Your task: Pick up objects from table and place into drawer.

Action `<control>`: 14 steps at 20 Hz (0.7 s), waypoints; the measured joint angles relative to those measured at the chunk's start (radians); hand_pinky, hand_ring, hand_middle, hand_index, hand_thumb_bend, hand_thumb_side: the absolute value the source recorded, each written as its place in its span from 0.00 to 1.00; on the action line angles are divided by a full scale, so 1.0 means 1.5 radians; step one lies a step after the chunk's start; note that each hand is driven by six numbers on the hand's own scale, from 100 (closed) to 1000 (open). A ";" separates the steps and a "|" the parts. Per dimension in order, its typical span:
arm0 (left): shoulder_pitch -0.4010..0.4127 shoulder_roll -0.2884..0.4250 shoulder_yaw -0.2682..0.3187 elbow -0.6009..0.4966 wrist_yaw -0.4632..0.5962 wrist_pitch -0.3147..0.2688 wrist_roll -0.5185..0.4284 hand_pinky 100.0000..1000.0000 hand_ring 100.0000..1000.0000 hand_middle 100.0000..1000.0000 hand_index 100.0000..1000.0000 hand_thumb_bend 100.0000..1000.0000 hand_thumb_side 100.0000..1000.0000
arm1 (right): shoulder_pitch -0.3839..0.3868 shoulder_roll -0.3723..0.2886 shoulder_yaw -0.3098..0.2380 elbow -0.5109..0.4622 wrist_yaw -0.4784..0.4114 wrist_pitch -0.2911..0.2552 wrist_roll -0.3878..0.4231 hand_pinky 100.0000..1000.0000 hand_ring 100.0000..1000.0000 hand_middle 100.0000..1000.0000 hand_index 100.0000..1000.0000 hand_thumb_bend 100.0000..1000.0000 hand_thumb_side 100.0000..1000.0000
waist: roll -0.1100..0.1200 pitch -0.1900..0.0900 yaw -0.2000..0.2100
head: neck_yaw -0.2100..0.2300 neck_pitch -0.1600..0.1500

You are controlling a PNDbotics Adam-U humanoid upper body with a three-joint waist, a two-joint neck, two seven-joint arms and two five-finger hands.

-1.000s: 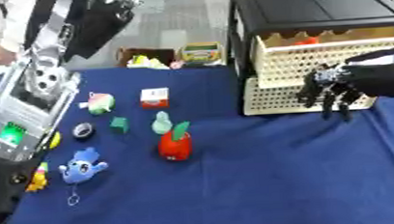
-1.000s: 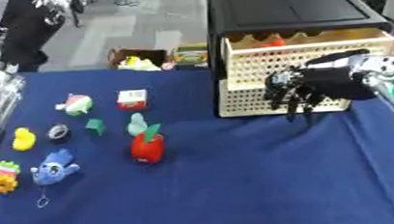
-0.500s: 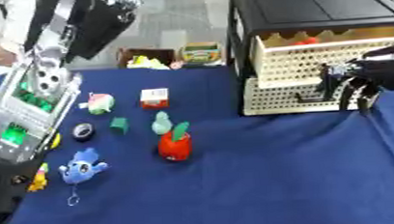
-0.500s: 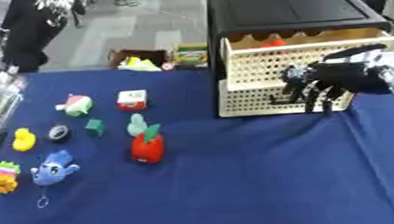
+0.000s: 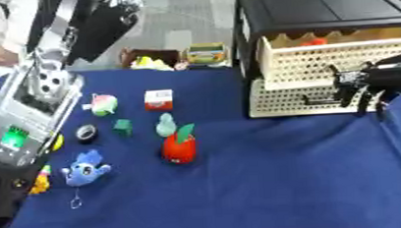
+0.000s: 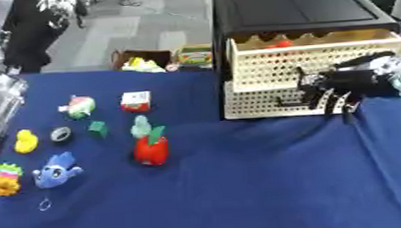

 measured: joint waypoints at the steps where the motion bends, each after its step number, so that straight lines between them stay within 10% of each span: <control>1: 0.000 0.000 0.000 0.000 0.000 0.000 0.000 0.37 0.64 0.64 0.88 0.00 0.71 | -0.002 0.003 0.000 0.006 0.009 -0.006 0.001 0.50 0.69 0.76 0.79 0.00 1.00 | 0.000 0.000 0.001 | 0.000 0.000; 14: 0.001 -0.001 0.000 0.000 -0.002 -0.001 -0.005 0.37 0.64 0.64 0.88 0.00 0.71 | -0.038 0.064 -0.029 0.070 0.112 -0.083 0.009 0.54 0.72 0.77 0.80 0.00 1.00 | 0.003 0.001 0.012 | -0.003 -0.001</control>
